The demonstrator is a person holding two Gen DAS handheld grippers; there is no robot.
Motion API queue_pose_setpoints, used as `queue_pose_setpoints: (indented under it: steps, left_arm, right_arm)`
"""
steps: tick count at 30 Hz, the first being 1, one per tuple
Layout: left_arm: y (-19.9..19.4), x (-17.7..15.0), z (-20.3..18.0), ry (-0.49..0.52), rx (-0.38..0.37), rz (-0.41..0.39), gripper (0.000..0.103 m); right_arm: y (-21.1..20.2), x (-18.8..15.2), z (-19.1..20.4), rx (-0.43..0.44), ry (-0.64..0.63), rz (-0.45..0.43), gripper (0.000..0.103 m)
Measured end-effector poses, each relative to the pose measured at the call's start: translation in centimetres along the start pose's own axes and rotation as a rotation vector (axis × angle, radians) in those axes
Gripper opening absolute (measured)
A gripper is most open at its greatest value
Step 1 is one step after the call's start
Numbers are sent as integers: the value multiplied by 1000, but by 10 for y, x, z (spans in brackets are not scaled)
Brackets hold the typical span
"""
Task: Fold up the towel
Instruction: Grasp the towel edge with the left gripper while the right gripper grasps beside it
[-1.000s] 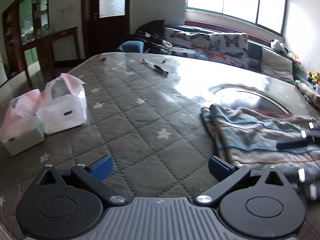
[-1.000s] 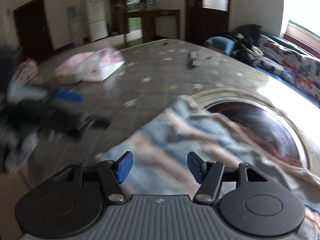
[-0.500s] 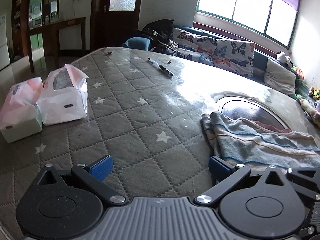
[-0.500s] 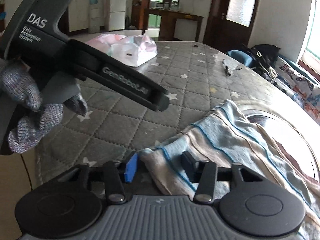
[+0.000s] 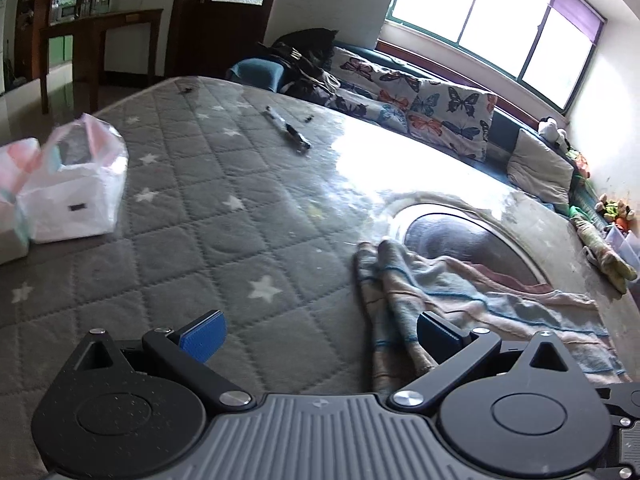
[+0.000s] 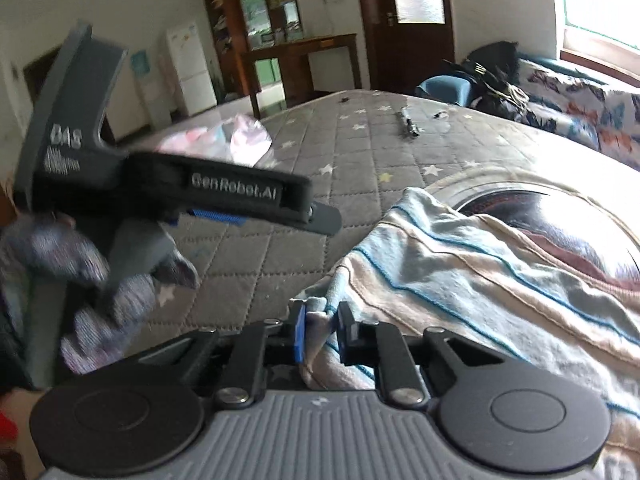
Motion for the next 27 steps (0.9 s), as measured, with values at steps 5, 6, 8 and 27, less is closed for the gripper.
queue_pose_setpoints:
  steps: [5, 6, 8, 27]
  left_arm:
    - [14, 4, -21, -10, -52, 33, 103]
    - [17, 5, -24, -18, -59, 43, 103]
    - [21, 8, -28, -33, -76, 56, 103]
    - [40, 27, -24, -269, -223, 125, 20]
  right_arm:
    - [-17, 2, -18, 23, 58, -31, 14]
    - [-20, 2, -21, 23, 63, -36, 14]
    - [-24, -2, -19, 24, 64, -43, 14]
    - [-41, 1, -34, 56, 120, -101, 13]
Point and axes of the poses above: each gripper's, at about its wrist camera, not at the fingertips, and y roughly the way its jaws point, z to its left, x to its top, the point moved 4 cm from there along y, roughly the way its jaws point, and after that the axes turned 6 degrees about z, right-handed, at the moved point
